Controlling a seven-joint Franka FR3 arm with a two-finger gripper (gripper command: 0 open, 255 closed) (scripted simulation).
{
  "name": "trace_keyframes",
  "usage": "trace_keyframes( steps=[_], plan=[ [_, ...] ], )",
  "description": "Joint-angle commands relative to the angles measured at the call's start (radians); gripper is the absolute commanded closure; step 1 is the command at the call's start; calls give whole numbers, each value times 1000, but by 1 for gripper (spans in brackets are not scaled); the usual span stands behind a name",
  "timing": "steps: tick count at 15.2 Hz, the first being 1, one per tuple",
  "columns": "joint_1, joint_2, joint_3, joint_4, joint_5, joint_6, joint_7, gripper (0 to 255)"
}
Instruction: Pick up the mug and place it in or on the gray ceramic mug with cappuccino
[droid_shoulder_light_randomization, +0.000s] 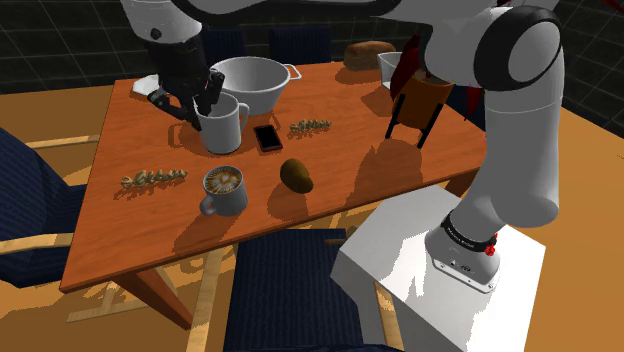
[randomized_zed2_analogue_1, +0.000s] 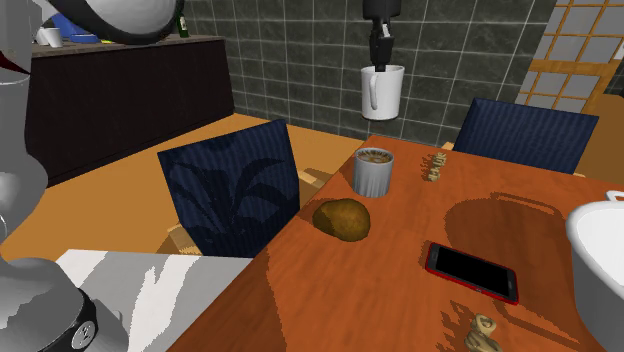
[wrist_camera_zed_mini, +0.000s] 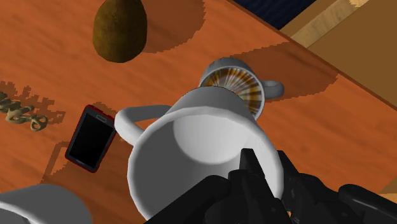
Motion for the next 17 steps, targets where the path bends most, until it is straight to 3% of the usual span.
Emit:
trace_keyframes(
  steps=[1,17],
  plan=[
    [84,103,-18,173,-48,-71,6,255],
    [-14,38,-6,-166,-22,186,56,255]
  ],
)
